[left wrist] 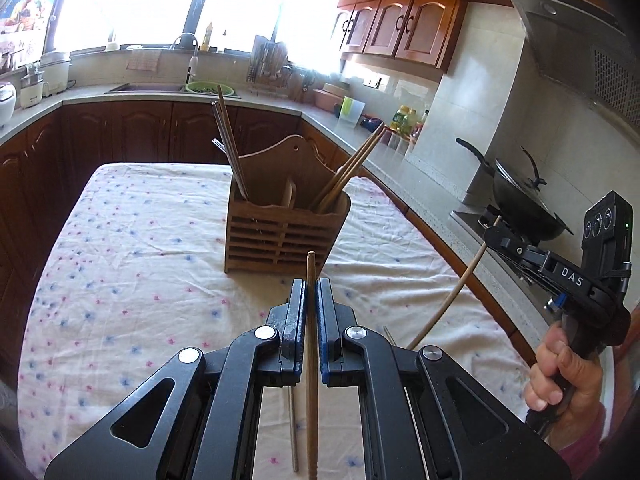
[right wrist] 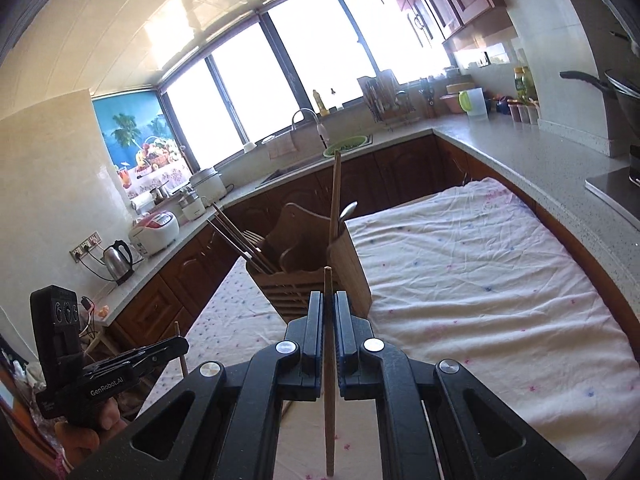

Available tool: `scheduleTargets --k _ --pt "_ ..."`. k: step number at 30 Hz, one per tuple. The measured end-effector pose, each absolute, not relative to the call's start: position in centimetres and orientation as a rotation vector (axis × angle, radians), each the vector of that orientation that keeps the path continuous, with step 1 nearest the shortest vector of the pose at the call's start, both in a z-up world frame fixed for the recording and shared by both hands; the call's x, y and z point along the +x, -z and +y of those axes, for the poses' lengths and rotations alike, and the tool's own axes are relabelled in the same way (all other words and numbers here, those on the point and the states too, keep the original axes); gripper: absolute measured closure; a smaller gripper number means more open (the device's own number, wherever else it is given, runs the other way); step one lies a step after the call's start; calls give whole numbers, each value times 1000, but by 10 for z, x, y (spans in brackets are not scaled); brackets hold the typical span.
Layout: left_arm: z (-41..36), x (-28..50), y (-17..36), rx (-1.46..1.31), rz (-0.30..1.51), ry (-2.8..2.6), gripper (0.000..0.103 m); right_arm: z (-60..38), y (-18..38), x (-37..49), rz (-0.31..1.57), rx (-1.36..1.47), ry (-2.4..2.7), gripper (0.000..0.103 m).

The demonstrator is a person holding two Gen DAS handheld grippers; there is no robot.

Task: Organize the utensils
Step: 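Lift both chopsticks and lower them upright into the wooden holder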

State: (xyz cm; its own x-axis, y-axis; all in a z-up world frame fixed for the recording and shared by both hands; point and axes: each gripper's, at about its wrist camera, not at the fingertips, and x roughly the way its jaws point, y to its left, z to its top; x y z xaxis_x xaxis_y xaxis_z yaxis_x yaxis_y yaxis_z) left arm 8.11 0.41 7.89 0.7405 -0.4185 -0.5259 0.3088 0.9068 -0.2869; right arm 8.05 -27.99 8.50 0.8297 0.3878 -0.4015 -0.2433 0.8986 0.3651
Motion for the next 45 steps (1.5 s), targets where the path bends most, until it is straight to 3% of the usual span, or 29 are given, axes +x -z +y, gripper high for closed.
scheduleTargets --k 26,45 --pt "24 90 -128 -191 454 330 99 -274 -120 90 387 274 -349 98" --pt "37 196 -203 -256 202 162 99 -252 -193 178 204 231 -322 98"
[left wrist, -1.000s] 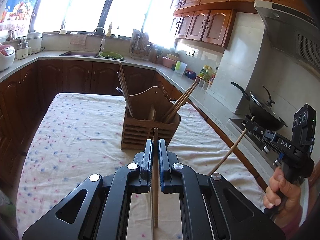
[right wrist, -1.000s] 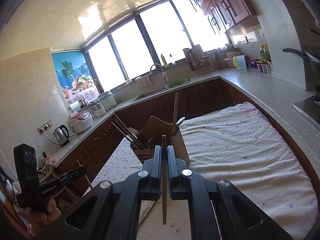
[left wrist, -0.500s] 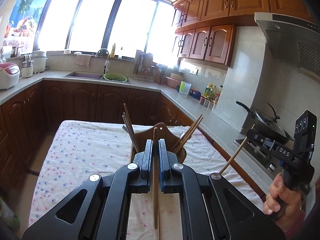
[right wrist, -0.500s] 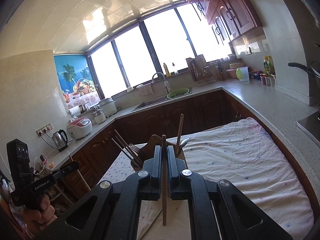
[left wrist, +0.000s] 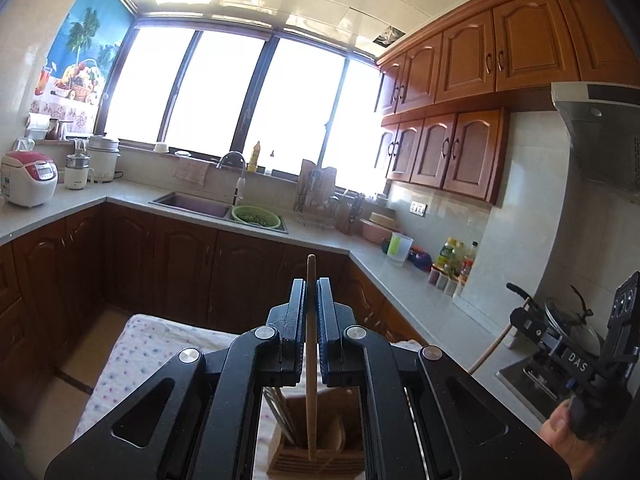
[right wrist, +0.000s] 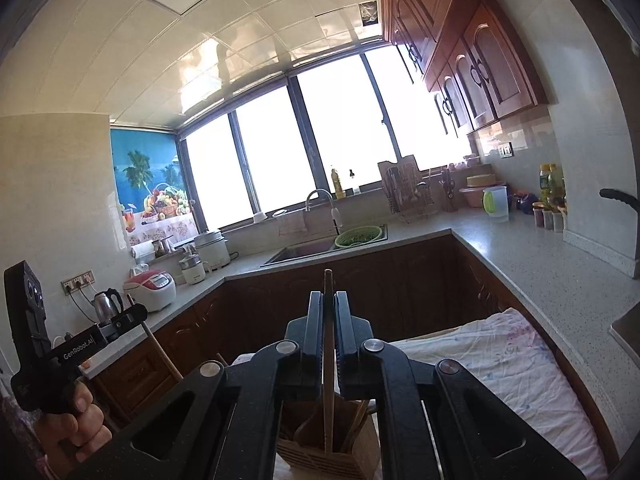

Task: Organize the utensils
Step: 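Lift both chopsticks and lower them upright into the wooden holder, then open both tools and withdraw them from the holder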

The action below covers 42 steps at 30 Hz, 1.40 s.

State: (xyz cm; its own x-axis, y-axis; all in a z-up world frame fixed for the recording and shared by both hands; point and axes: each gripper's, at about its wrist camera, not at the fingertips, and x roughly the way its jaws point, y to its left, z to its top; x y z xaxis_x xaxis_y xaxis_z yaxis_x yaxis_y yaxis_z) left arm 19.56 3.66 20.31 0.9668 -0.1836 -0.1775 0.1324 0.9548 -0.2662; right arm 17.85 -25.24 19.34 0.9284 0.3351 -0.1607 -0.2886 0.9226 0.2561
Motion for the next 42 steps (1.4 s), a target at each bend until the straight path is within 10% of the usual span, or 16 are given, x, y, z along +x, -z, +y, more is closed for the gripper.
scheduleTargets --k 20,42 --pt "16 229 -97 -237 368 141 98 -236 -108 227 372 231 -302 98" --pt "24 228 -100 -256 407 172 95 -246 -93 234 433 292 -285 91"
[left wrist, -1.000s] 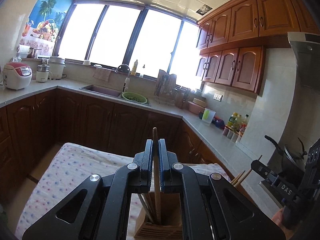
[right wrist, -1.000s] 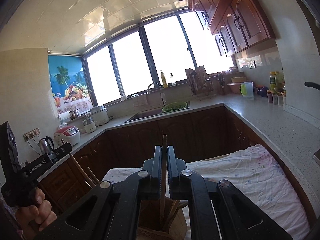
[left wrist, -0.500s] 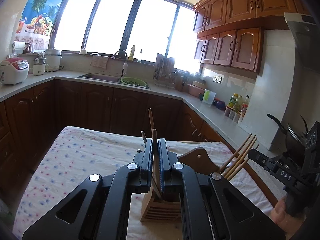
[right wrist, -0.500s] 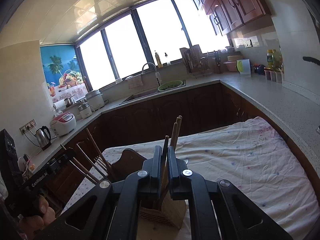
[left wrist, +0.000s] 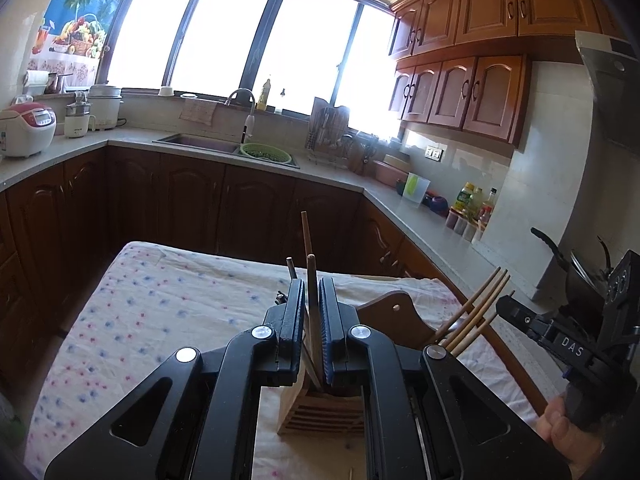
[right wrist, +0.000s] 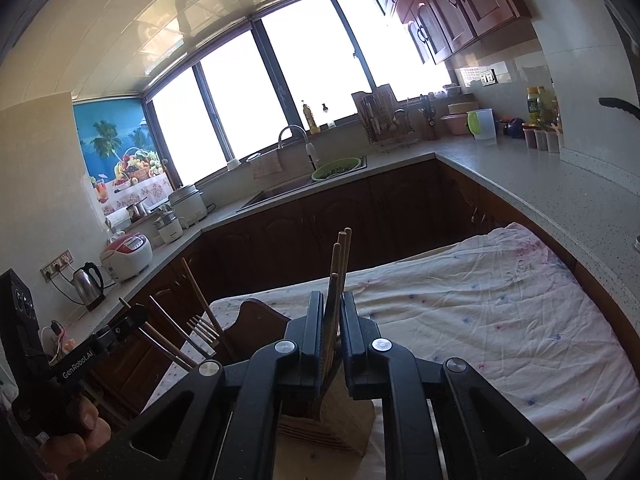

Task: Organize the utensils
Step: 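Open both tools and withdraw them from the holder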

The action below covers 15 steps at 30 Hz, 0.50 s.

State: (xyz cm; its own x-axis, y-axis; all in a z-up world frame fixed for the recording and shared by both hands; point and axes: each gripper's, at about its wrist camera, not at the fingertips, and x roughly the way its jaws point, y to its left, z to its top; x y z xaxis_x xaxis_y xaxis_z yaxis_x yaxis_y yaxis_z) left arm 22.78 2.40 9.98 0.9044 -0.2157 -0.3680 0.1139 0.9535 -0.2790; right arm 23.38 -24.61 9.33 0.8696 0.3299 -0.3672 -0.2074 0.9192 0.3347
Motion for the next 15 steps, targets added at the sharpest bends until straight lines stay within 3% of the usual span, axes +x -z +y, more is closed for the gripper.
scheduleTargets --k 3,5,9,11,15 --pt "26 221 -103 -266 399 186 87 -250 -96 230 421 313 -292 69" --pt "25 214 -106 -264 387 192 79 -254 -100 224 400 330 -299 47" --pt "25 192 -109 -246 348 142 40 -261 -107 208 357 361 -306 28" --pt "28 181 -107 -253 343 138 39 -265 -108 199 336 380 -304 18" --pt "36 162 -97 -281 359 124 32 -273 -102 180 320 410 -300 10"
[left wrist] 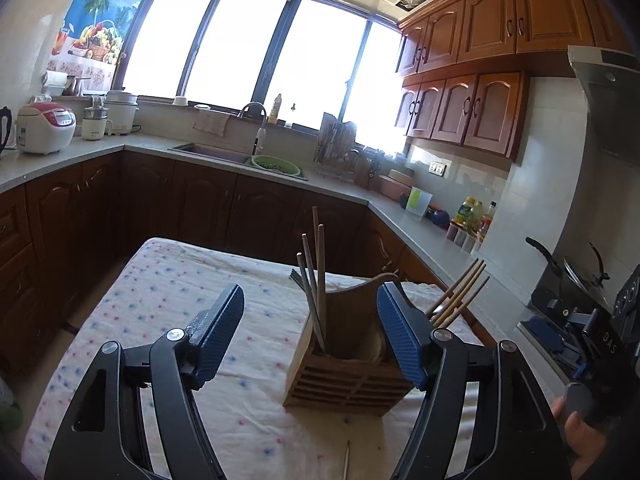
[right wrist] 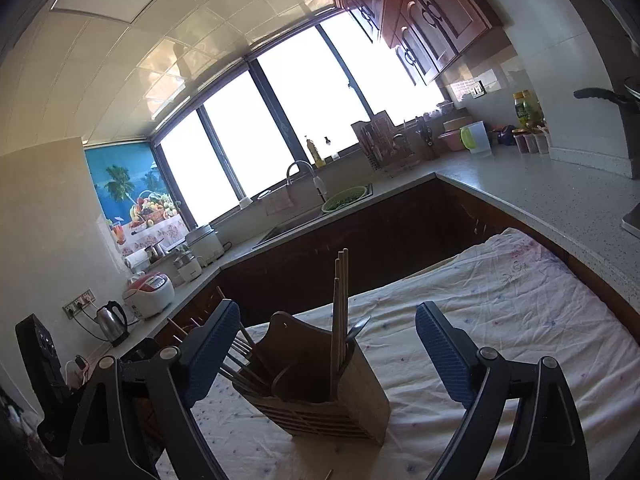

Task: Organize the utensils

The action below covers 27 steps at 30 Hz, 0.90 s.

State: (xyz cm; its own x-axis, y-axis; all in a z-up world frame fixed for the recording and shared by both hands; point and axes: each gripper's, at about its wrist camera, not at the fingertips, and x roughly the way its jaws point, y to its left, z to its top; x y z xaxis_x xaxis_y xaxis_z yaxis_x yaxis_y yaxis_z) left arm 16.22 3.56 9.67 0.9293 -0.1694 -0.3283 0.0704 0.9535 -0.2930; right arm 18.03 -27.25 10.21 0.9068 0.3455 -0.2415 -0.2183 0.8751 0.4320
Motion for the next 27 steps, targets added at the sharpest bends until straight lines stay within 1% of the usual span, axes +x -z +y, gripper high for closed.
scheduleTargets --k 5,17,22,27 --pt "40 142 -79 -296 397 111 30 -277 -87 160 344 441 -304 10" --pt "39 88 -32 -321 503 97 29 -282 -51 106 404 467 -291 10" --pt "39 67 -18 -323 519 86 29 -280 -35 85 422 454 -282 10" --pt "36 51 -8 -289 535 74 26 -272 -13 63 442 404 -273 10"
